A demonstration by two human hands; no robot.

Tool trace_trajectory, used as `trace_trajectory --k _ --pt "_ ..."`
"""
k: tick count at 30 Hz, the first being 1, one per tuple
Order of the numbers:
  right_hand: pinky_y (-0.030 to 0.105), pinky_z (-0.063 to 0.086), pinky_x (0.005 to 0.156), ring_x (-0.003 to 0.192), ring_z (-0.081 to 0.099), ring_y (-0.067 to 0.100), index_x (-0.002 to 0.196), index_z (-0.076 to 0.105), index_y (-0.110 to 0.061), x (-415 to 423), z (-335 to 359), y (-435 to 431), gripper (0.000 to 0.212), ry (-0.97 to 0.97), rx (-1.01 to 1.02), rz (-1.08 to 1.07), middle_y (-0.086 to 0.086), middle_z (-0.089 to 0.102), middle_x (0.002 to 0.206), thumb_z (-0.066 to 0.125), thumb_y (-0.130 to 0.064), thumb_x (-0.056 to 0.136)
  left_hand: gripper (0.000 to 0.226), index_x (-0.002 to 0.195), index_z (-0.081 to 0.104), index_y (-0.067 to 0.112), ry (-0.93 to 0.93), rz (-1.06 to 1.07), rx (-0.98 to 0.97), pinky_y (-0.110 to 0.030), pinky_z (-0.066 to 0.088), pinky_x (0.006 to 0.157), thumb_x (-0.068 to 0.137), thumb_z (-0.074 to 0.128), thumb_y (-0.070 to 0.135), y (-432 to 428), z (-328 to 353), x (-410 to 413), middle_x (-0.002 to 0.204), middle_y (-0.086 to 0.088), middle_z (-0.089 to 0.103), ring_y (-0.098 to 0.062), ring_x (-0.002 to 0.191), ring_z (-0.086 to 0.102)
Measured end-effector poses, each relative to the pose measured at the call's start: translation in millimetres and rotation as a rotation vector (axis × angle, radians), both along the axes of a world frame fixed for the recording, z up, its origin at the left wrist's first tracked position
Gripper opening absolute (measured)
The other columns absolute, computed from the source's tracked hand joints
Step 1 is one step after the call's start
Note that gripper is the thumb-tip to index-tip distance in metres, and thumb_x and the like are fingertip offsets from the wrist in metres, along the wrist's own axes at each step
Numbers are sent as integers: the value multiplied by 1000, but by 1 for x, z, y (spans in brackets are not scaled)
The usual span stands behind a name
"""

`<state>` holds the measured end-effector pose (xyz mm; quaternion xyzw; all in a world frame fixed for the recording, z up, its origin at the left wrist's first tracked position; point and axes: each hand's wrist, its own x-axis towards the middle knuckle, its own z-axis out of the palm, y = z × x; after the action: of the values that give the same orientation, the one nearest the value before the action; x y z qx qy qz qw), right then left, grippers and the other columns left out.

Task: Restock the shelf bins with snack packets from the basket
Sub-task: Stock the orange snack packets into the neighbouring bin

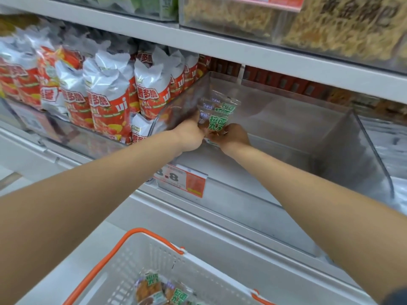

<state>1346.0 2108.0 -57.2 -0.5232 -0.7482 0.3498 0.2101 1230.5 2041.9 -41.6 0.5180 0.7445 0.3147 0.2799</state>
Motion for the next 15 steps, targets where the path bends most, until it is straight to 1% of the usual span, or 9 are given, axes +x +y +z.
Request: trace_trajectory --k 3,5,7,8,9,10,11,13,15 --pt "26 36 65 82 58 20 103 70 -13 -1 1 -2 37 5 -27 11 2 64 89 75 -42 80 65 154 5 11 -25 13 -3 -38 35 111 102 43 12 -1 0 1 144 -26 40 -36 132 39" --pt "27 39 66 83 59 20 99 71 -14 1 1 -4 33 25 -50 10 4 68 91 77 -38 78 62 153 7 10 -8 13 -4 -35 32 113 102 42 11 -2 1 1 144 -24 40 -34 134 38" --pt "28 40 65 82 59 22 92 67 -13 6 3 -8 24 35 -67 -6 7 66 91 77 -30 79 58 153 8 9 -8 7 -14 -30 28 114 103 38 11 -3 3 2 147 -21 37 -31 137 34" --pt "29 42 66 85 59 24 95 64 -12 10 6 -11 23 21 -72 -10 8 63 93 76 -26 81 57 153 9 10 -26 12 -16 -26 28 112 104 38 11 -4 4 2 149 -19 36 -30 137 33" --pt "30 45 70 91 60 26 103 62 -11 13 9 -14 26 -2 -82 -14 7 59 97 74 -24 84 57 153 11 12 -51 21 -14 -23 28 108 104 39 12 -6 6 3 150 -16 36 -28 137 34" --pt "32 47 77 97 59 27 114 59 -8 17 13 -19 34 -28 -87 -18 6 53 99 72 -22 86 59 153 11 13 -55 36 1 -23 30 105 103 42 14 -9 8 4 150 -13 36 -27 137 35" --pt "32 47 80 99 58 27 120 55 -6 21 18 -22 41 -51 -87 -20 6 49 101 72 -22 87 61 153 11 12 -42 52 11 -25 30 106 102 44 16 -11 11 4 151 -11 36 -26 137 35" --pt "33 49 81 96 58 28 120 55 -5 30 28 -28 42 -83 -59 -6 8 52 103 73 -23 86 61 153 15 10 15 68 15 -30 32 110 101 47 19 -17 16 5 151 -12 36 -28 137 35" --pt "39 52 91 107 60 32 123 56 1 42 40 -39 46 -107 -4 21 14 60 113 71 -22 86 53 148 29 6 60 67 12 -35 37 108 100 49 19 -27 23 8 144 -15 45 -32 131 43"
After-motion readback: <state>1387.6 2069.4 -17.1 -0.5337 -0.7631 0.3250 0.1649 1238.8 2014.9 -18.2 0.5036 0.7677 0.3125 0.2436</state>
